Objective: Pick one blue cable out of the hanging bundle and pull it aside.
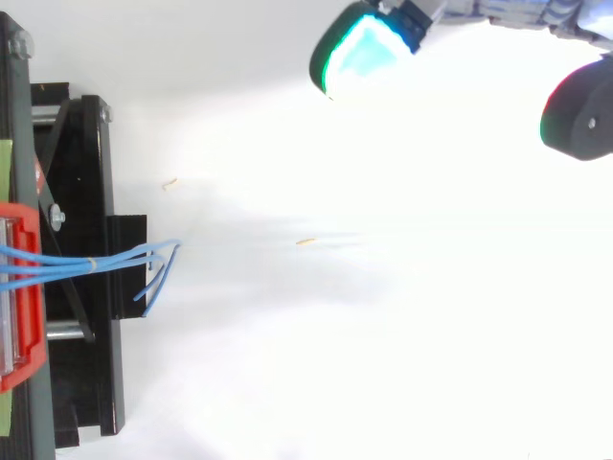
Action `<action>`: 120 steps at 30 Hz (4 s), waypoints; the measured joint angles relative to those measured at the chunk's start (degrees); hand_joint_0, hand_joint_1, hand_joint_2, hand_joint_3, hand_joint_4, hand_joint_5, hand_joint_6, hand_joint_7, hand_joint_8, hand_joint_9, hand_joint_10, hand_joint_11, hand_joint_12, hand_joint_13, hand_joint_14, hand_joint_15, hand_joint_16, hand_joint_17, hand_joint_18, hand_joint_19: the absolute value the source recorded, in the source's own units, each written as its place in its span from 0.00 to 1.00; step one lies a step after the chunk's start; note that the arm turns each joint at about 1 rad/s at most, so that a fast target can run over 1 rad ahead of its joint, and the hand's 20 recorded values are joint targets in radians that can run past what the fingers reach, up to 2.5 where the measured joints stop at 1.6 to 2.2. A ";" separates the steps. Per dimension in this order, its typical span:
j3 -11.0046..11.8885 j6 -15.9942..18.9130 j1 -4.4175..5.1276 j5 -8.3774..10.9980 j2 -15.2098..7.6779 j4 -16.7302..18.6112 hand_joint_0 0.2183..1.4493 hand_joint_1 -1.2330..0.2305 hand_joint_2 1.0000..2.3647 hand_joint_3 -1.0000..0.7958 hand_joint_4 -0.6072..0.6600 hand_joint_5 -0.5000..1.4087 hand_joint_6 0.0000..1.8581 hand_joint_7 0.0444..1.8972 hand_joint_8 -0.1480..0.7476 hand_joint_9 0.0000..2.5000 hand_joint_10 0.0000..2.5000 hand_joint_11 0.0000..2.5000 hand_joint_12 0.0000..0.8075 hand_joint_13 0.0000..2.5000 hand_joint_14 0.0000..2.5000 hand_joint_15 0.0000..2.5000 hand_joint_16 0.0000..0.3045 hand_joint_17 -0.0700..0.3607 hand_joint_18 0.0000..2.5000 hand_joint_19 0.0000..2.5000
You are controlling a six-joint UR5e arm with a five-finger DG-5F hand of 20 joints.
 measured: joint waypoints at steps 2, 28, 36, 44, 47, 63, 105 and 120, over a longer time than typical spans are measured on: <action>-0.02 -0.06 0.27 1.41 -0.15 0.57 0.23 0.51 0.00 0.28 0.60 0.12 0.27 0.32 0.42 0.05 0.00 0.00 0.42 0.01 0.00 0.04 0.17 0.44 0.00 0.09; -0.04 -1.98 4.69 12.87 -4.95 5.64 0.23 0.49 0.00 0.28 0.61 0.12 0.27 0.31 0.43 0.06 0.00 0.00 0.42 0.03 0.00 0.03 0.16 0.41 0.00 0.05; 0.21 -0.96 5.68 13.73 -10.82 12.88 0.23 0.49 0.00 0.28 0.62 0.12 0.27 0.30 0.44 0.07 0.00 0.00 0.41 0.04 0.00 0.03 0.15 0.41 0.01 0.05; 0.37 -3.58 6.96 18.11 -12.26 18.28 0.23 0.48 0.00 0.28 0.62 0.13 0.27 0.31 0.43 0.07 0.00 0.00 0.41 0.04 0.00 0.03 0.15 0.40 0.01 0.05; 0.39 -4.51 7.47 19.45 -12.32 19.10 0.23 0.48 0.00 0.28 0.62 0.13 0.27 0.31 0.44 0.07 0.00 0.00 0.41 0.04 0.00 0.03 0.15 0.40 0.01 0.05; 7.84 -3.36 7.59 20.70 -18.73 18.50 0.23 0.49 0.00 0.28 0.63 0.13 0.27 0.31 0.44 0.08 0.00 0.00 0.40 0.04 0.00 0.03 0.15 0.40 0.01 0.05; 19.82 -1.29 11.68 19.01 -29.06 14.75 0.25 0.44 0.00 0.28 0.71 0.18 0.27 0.39 0.46 0.20 0.00 0.03 0.40 0.15 0.00 0.07 0.14 0.39 0.11 0.07; 21.73 6.64 12.38 14.14 -29.01 14.56 0.26 0.44 0.00 0.28 0.71 0.19 0.27 0.40 0.47 0.22 0.00 0.04 0.40 0.16 0.00 0.07 0.14 0.38 0.12 0.08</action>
